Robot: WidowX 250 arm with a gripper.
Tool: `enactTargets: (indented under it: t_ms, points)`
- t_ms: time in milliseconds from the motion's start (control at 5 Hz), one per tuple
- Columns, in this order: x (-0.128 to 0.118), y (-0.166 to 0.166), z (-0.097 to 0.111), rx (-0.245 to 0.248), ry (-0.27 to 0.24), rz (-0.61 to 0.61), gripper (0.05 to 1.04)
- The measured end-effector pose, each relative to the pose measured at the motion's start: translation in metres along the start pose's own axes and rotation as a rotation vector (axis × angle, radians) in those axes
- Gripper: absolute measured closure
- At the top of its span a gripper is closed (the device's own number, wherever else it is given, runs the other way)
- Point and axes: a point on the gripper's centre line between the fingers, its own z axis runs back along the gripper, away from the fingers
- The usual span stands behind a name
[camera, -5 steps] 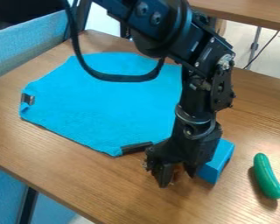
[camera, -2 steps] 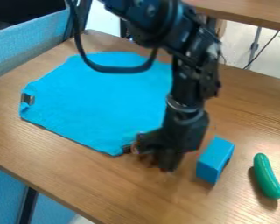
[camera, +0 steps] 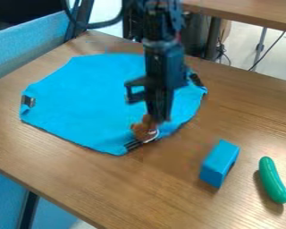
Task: Move the brown object to the left bottom of the cloth
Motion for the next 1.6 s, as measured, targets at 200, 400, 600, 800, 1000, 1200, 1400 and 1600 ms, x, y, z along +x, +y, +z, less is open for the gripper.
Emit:
enactTargets:
  t_ms: [200,400,600,800,1000,1200,1400,1600]
  points:
    - [-0.017,0.007,0.011,0.01,-0.042,0.045,1.02]
    - [-0.025,0.007,0.012,0.021,-0.013,0.096,0.887]
    - [-0.024,0.003,0.008,0.023,-0.014,0.086,0.64]
    - [-0.015,-0.002,0.012,0.048,-0.062,0.067,0.332]
    - [0.001,-0.01,0.01,0.097,-0.086,0.106,0.095]
    - [0.019,-0.008,0.0,0.148,-0.108,0.182,0.083]
    - [0.032,-0.002,-0.021,0.182,-0.076,0.282,0.083]
    - [0.036,0.005,-0.043,0.165,-0.049,0.37,0.083]
